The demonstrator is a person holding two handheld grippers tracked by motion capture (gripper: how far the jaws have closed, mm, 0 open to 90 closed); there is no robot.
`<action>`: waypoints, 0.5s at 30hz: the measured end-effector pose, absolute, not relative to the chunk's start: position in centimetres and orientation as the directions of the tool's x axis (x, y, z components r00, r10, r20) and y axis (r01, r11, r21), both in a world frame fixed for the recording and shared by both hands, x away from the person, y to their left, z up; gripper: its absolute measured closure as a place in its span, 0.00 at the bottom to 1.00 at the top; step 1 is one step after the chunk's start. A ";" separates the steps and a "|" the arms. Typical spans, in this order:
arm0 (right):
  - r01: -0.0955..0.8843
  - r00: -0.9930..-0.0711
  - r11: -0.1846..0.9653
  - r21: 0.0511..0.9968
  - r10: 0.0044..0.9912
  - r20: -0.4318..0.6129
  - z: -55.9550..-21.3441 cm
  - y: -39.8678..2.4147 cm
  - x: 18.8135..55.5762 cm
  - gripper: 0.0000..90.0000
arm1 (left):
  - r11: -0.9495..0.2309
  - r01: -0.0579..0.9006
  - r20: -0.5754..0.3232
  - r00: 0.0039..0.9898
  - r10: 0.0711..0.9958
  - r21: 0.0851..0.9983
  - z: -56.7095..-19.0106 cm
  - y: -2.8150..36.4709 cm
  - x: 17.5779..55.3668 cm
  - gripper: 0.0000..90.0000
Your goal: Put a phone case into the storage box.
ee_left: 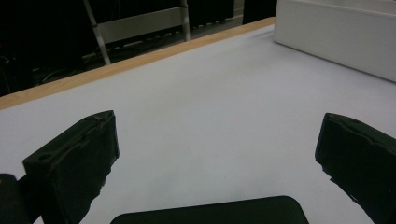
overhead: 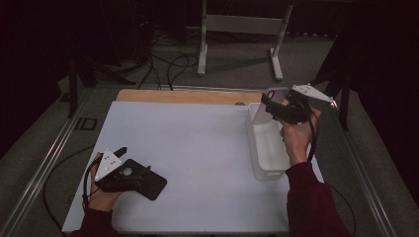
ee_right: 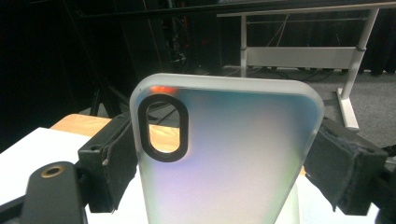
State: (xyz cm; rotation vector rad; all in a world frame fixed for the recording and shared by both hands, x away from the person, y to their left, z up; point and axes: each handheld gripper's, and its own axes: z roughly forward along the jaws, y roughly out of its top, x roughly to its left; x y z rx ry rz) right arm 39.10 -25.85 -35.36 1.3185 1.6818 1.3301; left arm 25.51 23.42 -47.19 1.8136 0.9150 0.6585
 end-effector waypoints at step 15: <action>0.355 -0.257 -0.044 0.934 0.956 0.142 -36.3 -26.4 41.2 0.19 | -0.247 0.297 0.034 0.575 0.817 0.923 -47.0 23.3 25.4 0.00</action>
